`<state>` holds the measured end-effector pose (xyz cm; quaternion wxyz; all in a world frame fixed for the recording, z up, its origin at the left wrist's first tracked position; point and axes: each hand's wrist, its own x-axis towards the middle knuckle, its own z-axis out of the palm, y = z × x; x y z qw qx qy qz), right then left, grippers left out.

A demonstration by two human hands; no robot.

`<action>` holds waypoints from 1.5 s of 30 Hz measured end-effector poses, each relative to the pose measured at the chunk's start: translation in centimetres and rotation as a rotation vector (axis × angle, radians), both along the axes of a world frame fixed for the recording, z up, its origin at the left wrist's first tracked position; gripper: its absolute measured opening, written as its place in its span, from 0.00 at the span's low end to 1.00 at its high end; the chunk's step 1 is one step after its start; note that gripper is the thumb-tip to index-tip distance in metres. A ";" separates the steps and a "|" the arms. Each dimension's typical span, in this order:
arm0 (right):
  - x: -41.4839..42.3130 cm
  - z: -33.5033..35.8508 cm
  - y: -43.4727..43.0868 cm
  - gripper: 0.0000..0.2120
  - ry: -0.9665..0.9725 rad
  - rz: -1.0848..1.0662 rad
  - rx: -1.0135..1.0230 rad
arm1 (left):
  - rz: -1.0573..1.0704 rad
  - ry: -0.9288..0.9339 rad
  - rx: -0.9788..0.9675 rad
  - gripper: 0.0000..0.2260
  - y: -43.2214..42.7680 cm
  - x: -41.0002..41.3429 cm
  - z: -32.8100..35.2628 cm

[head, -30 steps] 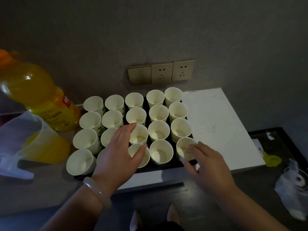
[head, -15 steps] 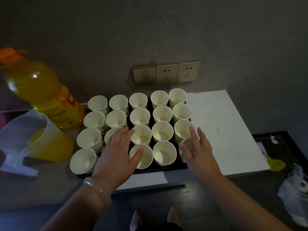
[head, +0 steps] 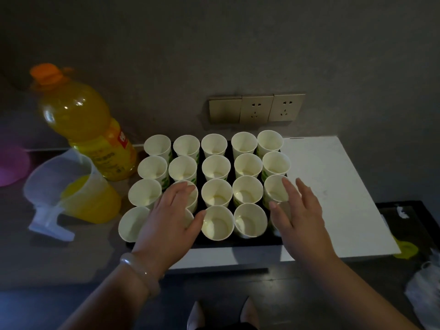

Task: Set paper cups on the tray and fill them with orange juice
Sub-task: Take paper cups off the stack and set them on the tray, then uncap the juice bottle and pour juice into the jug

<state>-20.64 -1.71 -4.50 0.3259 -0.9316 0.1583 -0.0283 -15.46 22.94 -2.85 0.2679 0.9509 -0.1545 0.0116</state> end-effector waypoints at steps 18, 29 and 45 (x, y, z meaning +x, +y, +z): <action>4.6 2.9 15.3 0.15 -0.197 0.535 -0.011 | 0.291 -0.276 -0.242 0.09 10.0 0.1 1.4; 7.4 3.7 22.3 0.10 -0.218 0.590 0.041 | 0.420 -0.340 -0.155 0.20 17.6 1.0 1.7; 14.8 8.2 26.9 0.14 -0.509 0.397 0.203 | 0.347 -0.246 -0.169 0.24 21.8 2.4 1.8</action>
